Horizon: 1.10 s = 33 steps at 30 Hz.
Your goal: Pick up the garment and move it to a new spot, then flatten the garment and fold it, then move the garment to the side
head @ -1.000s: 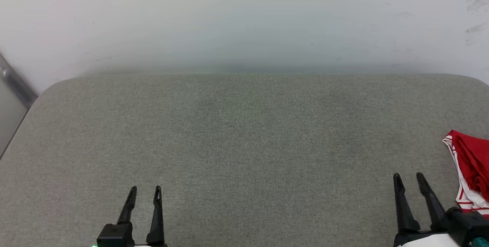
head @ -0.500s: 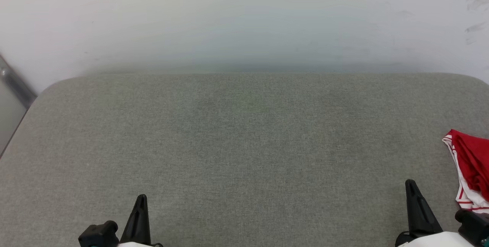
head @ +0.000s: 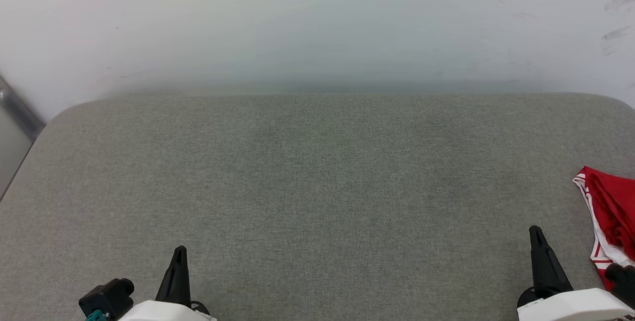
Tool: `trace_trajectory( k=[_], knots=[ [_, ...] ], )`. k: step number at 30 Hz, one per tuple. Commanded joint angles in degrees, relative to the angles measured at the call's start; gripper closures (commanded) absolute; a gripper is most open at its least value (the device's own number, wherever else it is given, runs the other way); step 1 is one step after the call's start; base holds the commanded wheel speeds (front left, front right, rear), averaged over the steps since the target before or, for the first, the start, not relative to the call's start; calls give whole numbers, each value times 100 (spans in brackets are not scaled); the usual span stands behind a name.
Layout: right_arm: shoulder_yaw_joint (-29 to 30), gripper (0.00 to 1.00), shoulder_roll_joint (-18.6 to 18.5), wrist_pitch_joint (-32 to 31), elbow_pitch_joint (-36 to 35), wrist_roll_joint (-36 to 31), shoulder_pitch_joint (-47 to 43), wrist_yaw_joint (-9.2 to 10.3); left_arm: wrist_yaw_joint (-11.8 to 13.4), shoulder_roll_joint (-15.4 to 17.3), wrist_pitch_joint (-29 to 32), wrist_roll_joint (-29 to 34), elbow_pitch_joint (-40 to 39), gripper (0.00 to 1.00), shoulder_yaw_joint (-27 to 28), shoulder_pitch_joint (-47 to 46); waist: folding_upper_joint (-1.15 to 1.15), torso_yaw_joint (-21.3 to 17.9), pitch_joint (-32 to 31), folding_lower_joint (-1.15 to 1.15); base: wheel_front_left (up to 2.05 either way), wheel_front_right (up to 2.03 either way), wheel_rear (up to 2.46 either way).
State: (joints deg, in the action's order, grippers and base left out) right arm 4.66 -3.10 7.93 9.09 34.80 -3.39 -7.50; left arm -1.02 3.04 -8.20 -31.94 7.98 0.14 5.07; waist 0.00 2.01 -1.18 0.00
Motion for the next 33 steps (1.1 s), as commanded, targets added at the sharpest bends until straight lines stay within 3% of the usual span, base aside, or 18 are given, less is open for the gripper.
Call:
trace_trajectory(
  k=[1,12,33],
  knots=[
    [16,100,5,-37,-53,200,159,0,-37,26,31,-196,-49,100,27,-191,0,-2,1,0,0,0,0],
    [50,100,9,-307,50,1268,331,0,-159,30,300,-1330,73,100,137,-383,0,-29,19,0,0,0,0],
    [100,100,15,-684,190,2720,551,0,-324,31,669,-2870,242,100,290,-637,0,-71,48,0,0,0,0]
  ],
)
